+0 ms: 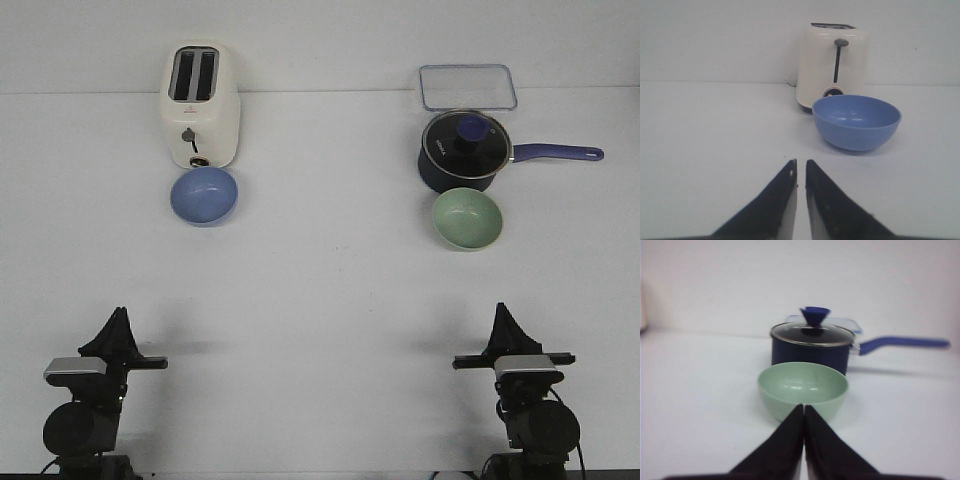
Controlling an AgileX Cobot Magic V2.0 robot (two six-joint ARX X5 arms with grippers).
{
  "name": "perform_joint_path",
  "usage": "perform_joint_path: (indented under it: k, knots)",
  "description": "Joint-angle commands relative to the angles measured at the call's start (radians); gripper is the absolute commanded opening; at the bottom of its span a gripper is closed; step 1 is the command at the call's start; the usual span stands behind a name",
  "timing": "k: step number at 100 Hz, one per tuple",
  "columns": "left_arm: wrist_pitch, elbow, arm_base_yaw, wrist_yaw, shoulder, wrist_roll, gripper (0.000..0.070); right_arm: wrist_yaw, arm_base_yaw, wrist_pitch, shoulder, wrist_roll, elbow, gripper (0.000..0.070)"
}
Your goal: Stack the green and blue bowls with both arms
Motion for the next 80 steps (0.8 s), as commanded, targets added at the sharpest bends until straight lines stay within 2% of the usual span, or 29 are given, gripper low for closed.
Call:
perform_joint_path:
  k: [1,11,23,46,52,60,68,73,80]
  knots:
    - [0.013,-0.020,0.002,0.002,-0.002,0.012,0.0014,0.036,0.000,-0.002,0.000,0.167,0.013,0.0000]
    - [0.013,-0.020,0.002,0.002,-0.002,0.012,0.0014,0.072,0.000,-0.082,0.015,0.183,0.080,0.0000]
    - [0.013,-0.020,0.002,0.002,-0.002,0.012,0.0014,0.086,0.000,-0.167,0.106,0.258,0.179,0.0000]
    - [0.013,-0.020,0.002,0.002,-0.002,0.012,0.0015,0.080,-0.021,-0.323,0.486,0.280,0.457,0.0000]
    - [0.013,-0.020,0.002,0.002,-0.002,0.012,0.0014,0.061,-0.034,-0.359,0.601,0.272,0.541,0.0022]
    - [0.013,-0.020,0.002,0.002,-0.002,0.012,0.0015,0.019,-0.056,-0.386,0.751,0.250,0.645,0.0123]
    - [0.013,-0.020,0.002,0.002,-0.002,0.012,0.0014,0.002,-0.078,-0.412,0.895,0.237,0.746,0.0316]
    - [0.013,-0.020,0.002,0.002,-0.002,0.012,0.0015,-0.010,-0.092,-0.426,0.980,0.236,0.805,0.0412]
    - [0.013,-0.020,0.002,0.002,-0.002,0.012,0.0014,-0.040,-0.109,-0.430,1.093,0.224,0.880,0.0472]
